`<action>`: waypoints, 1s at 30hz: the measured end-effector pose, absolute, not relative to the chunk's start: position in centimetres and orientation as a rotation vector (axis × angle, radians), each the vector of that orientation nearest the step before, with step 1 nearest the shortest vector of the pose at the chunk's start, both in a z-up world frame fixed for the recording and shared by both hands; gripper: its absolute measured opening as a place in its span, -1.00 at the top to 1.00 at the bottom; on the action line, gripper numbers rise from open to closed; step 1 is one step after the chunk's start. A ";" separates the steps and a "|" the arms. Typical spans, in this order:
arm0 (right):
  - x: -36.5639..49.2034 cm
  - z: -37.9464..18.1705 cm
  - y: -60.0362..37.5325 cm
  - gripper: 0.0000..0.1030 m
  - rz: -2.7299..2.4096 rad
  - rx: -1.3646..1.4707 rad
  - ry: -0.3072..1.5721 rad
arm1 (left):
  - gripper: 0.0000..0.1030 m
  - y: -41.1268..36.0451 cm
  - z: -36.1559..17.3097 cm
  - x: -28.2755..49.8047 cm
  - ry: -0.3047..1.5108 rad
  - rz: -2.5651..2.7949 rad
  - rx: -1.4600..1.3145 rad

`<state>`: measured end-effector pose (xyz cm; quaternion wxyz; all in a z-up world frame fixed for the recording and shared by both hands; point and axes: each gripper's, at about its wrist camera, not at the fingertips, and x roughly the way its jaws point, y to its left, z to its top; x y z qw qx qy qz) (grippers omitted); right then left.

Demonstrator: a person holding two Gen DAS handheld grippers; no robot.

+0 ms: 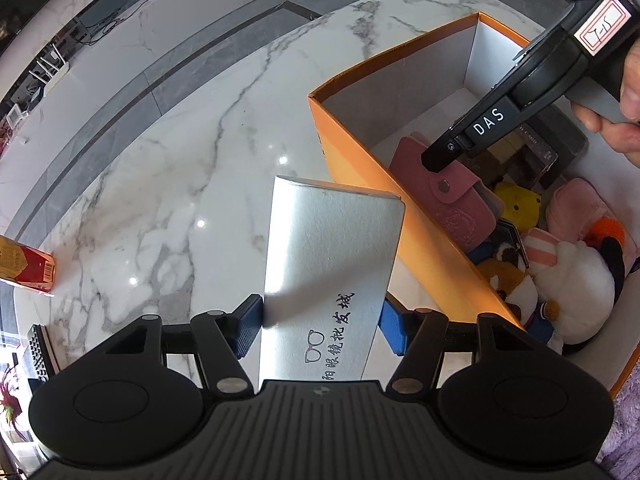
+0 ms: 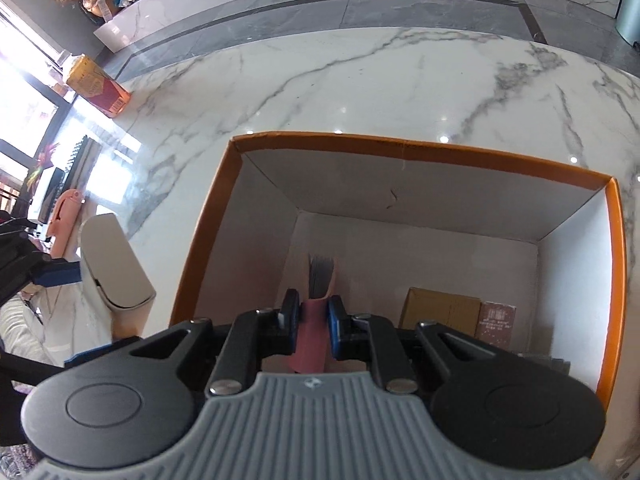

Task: Organize objects
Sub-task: 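Lift the pink card holder with the right tool and carry it over the orange box, then lower the pink card holder into the box and open the right tool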

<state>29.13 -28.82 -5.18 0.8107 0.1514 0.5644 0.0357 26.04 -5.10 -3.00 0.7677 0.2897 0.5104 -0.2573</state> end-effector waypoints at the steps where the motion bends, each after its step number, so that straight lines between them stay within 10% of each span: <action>1: 29.1 -5.2 -29.0 0.69 0.074 0.331 1.209 | -0.39 -5.0 -2.9 26.0 1.108 -0.557 0.628; 13: 28.0 -6.3 -31.7 0.70 0.153 0.725 1.127 | -0.39 -4.8 -2.8 25.8 1.108 -0.563 0.630; 30: 28.3 -6.5 -26.3 0.47 0.104 0.151 1.216 | -0.39 -5.5 -0.7 25.3 1.062 -0.571 0.642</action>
